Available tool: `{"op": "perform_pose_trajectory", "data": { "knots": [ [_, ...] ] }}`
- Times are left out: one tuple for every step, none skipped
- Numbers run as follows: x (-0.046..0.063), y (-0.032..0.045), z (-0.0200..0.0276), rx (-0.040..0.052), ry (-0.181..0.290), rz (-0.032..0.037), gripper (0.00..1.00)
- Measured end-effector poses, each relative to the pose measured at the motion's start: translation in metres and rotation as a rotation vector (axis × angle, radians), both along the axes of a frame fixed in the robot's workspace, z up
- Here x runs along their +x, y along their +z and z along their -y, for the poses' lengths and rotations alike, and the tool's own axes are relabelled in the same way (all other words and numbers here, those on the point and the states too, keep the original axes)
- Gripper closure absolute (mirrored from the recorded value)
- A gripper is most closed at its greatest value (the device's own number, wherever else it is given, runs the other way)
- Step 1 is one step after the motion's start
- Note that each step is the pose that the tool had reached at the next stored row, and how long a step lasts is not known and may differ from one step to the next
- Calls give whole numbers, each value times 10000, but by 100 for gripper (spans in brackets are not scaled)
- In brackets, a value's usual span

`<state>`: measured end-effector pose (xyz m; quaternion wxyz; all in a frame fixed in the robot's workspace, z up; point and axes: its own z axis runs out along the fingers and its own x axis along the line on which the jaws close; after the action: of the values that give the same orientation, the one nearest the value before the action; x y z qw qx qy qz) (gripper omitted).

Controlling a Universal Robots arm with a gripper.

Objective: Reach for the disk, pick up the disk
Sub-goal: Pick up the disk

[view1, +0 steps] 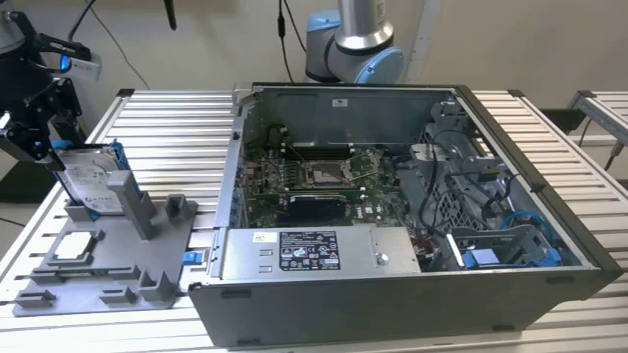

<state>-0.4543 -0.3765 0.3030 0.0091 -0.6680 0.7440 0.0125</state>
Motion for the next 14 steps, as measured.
{"op": "perform_pose_trajectory", "data": {
  "knots": [
    [0,-6,0,3,0,2,0],
    [0,-13,0,10,-1,2,0],
    [-1,-21,0,12,0,1,0],
    [-1,-35,0,14,0,5,0],
    [0,-52,0,13,2,8,0],
    [0,-69,0,13,6,12,0],
    [0,-86,0,13,9,18,0],
    [0,-104,1,13,13,24,0],
    [0,-122,1,15,16,36,0],
    [-1,-141,0,19,16,50,0],
    [-1,-159,0,24,18,63,0],
    [-1,-177,0,30,20,76,0],
    [-1,-190,0,36,21,82,0],
    [-1,-195,-1,41,21,80,0]
  ]
}}
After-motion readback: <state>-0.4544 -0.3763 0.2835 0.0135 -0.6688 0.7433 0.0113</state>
